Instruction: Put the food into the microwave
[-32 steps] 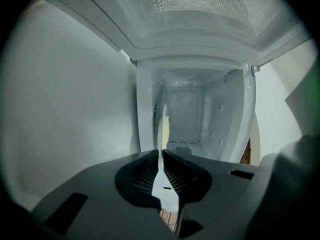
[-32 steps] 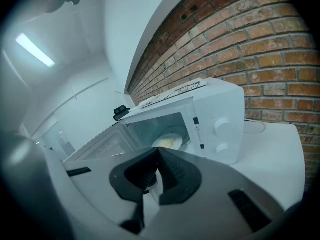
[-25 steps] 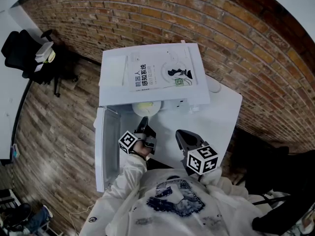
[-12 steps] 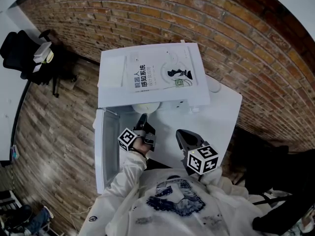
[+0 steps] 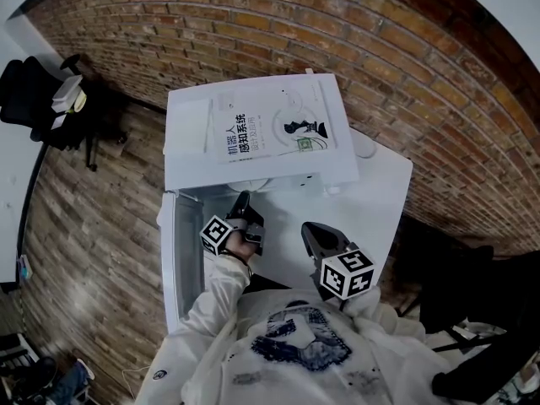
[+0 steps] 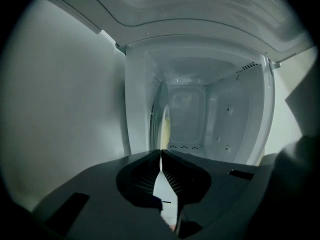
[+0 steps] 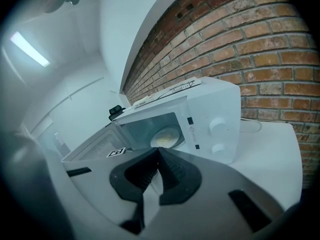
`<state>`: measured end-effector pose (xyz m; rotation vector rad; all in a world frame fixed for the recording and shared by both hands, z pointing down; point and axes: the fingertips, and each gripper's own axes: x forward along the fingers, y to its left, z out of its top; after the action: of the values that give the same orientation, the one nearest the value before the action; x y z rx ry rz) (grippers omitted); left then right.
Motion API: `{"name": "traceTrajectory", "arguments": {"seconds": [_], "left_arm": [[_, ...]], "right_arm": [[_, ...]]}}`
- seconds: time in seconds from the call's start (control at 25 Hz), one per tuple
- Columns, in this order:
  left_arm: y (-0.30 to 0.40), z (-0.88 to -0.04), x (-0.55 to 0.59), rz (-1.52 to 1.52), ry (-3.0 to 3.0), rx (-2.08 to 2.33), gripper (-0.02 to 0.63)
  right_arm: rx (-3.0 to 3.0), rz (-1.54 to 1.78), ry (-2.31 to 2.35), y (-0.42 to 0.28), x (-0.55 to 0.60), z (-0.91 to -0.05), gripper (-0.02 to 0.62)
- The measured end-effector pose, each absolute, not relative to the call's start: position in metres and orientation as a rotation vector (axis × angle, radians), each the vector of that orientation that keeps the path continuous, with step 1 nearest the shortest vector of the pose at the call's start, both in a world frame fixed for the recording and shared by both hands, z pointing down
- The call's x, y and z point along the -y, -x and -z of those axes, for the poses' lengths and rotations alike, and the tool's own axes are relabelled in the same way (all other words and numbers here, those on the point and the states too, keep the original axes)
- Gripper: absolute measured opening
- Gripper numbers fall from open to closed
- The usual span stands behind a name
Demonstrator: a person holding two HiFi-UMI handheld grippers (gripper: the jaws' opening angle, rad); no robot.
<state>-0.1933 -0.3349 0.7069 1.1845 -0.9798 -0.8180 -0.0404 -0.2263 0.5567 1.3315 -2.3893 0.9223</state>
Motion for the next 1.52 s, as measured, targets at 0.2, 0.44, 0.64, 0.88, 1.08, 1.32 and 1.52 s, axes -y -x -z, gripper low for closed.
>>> {"name": "traceTrajectory", "arguments": {"seconds": [0.2,0.44,0.64,0.88,1.08,1.32,1.52], "left_arm": [[0.192,-0.706,0.336,0.807,-1.179,0.976,0.021],[0.191,-0.704,0.327,0.777,-1.194,0.977,0.022],[0.193,-0.699,0.308,0.760,-1.221,0.993,0.023],[0.183,-0.649,0.279,0.699,-1.453,1.000,0.021],[0.168,-0.579,0.251,0.636,-1.734,0.985,0.008],[0.177,-0.529,0.214,0.423,-2.013,1.210,0.008],[0.171,-0.484,0.186,0.253,-2.224,1.351,0.006]], "right_arm": [[2.392,-0.918,-1.342,0.040,0.225,-0.553,0.014],[2.408,-0.912,-1.352,0.039,0.218,-0.547,0.014],[2.438,-0.908,-1.338,0.040,0.207,-0.541,0.014],[2.485,-0.897,-1.315,0.039,0.193,-0.533,0.014],[2.537,-0.883,-1.298,0.037,0.184,-0.523,0.014],[2.620,-0.840,-1.243,0.044,0.176,-0.503,0.014],[2.683,-0.794,-1.201,0.050,0.167,-0.483,0.012]]}}
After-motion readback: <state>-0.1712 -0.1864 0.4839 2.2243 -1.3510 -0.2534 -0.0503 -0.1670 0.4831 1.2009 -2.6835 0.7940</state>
